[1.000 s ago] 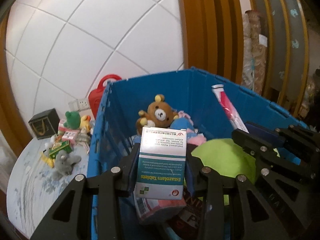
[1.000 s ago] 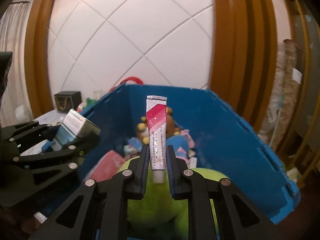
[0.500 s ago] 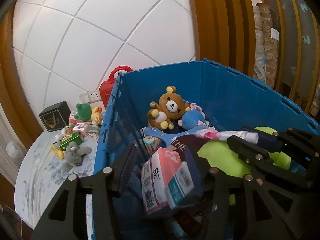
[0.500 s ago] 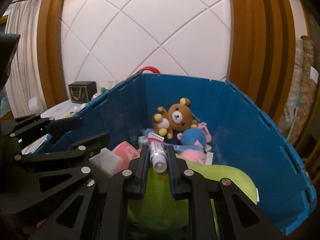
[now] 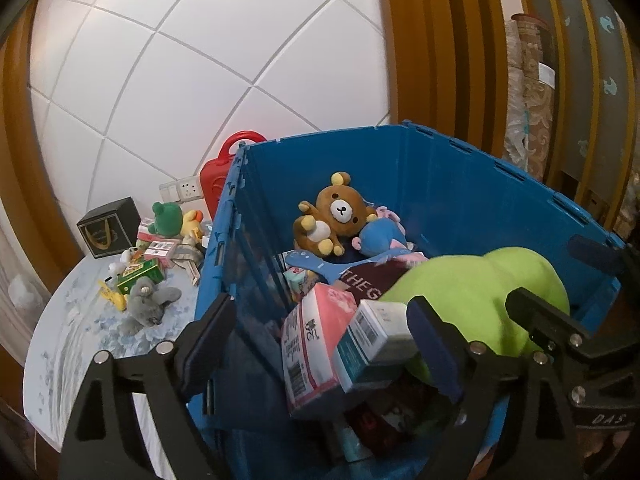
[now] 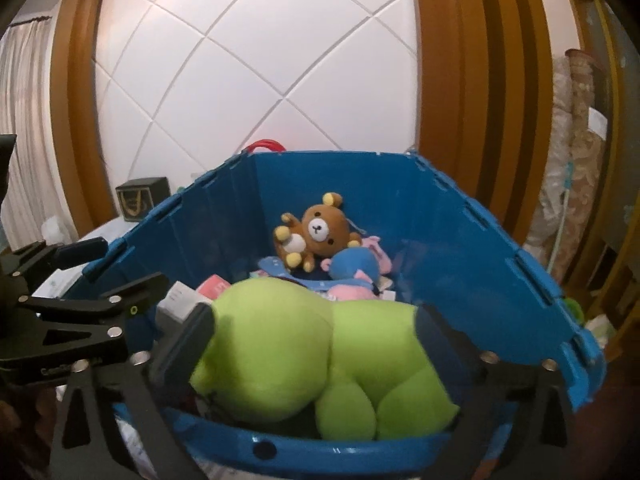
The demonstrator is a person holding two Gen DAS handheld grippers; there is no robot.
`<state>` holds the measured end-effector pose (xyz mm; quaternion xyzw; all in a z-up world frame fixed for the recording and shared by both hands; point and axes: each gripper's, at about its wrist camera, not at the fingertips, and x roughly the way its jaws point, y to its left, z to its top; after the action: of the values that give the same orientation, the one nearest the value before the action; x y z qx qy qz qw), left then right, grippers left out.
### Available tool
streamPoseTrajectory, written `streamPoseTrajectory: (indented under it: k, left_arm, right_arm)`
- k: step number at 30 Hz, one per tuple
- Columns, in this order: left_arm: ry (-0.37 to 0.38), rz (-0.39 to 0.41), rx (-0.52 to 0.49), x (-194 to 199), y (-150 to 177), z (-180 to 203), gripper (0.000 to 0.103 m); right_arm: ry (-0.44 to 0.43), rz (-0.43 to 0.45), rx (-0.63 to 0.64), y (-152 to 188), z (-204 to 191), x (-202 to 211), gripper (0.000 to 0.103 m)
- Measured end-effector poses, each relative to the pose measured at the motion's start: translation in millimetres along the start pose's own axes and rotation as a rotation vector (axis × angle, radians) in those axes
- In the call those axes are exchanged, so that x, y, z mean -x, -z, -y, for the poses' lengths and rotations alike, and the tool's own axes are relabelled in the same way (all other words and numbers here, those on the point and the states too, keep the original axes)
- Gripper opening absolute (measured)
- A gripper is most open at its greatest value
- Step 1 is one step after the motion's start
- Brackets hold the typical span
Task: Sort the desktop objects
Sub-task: 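Lower the box and tube into the crate and open both tools, then move both open tools back over the pile on the table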
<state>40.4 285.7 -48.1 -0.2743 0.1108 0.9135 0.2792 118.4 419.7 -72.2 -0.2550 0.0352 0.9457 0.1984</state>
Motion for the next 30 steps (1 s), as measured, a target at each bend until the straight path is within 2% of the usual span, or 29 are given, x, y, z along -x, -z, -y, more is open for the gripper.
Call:
streamPoseTrajectory:
  k: [10,16,24,30]
  left_arm:
    - [-0.018,0.03,0.0,22.5,3.3,3.4,0.093]
    - [-0.038,0.042,0.011,33.2,8.3,-9.5,0.093]
    - [-0.037,0.086,0.054,47.6,9.1,-51.9,0.093]
    - [-0.03,0.103,0.089,57.8,20.2,-110.8,0.093]
  right_arm:
    - [0.016,0.003,0.0,2.5,0.9,11.9,0.103]
    - [0.003,0.017,0.011,-1.2,-10.6,14.9,0.103]
    - [0.018,0.04,0.037,-17.6,-45.0,22.0,0.103]
    - [0.033,0.058,0.06,-28.6,-101.1,28.1,0.103]
